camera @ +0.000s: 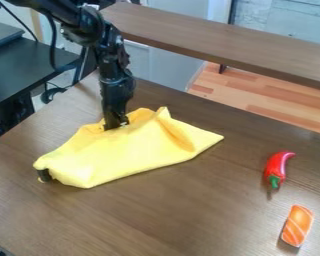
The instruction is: Unfold the cloth to the right side
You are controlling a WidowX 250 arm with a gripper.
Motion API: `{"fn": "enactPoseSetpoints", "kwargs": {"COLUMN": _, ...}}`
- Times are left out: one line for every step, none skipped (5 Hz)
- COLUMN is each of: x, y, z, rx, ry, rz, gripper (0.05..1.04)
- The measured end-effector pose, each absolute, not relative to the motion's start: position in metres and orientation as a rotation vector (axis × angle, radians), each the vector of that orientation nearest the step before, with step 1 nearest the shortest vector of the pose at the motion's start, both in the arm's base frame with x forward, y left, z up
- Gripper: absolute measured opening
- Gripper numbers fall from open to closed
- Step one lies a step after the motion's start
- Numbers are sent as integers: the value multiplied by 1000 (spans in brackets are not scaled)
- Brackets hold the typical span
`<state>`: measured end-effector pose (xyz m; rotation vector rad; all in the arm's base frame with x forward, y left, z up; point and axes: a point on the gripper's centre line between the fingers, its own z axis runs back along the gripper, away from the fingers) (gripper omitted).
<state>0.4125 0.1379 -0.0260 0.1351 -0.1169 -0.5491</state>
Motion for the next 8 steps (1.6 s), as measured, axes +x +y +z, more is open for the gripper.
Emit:
{"fn": "enactPoseSetpoints", "kwargs": {"x": 408, "y": 134, "z": -26, "rx": 129, "ry": -131, "rz": -548, "gripper": 49}}
{"fn": "enactPoseSetpoints", "kwargs": {"x": 397, "y": 123, "z": 14, "rx": 114, "ry": -207, "rz": -562, "gripper": 49}}
{"fn": "enactPoseSetpoints", "kwargs": {"x": 387, "y": 99, "z": 51, "rx": 103, "ry": -279, "rz": -608, "gripper": 49}}
{"fn": "enactPoseSetpoints", "kwargs": {"x": 376, "y": 59, "z": 62, "rx": 102, "ry": -295, "rz": -706, "gripper": 49}}
{"fn": "enactPoseSetpoints", "kwargs": {"x": 360, "y": 23, "z": 55, "rx": 129, "ry": -263, "rz": -792, "gripper": 49}}
{"fn": "enactPoseSetpoints", "kwargs": {"x": 339, "y": -12, "z": 40, "rx": 156, "ry": -222, "rz": -874, "gripper": 49}}
{"fn": "enactPoseSetpoints", "kwargs": {"x": 324, "y": -27, "z": 28, "rx": 152, "ry": -188, "rz": -925, "gripper": 49}}
{"fn": "enactPoseSetpoints", "kwargs": {"x": 312, "y": -43, "z": 19, "rx": 156, "ry": -163, "rz": -984, "gripper": 49}}
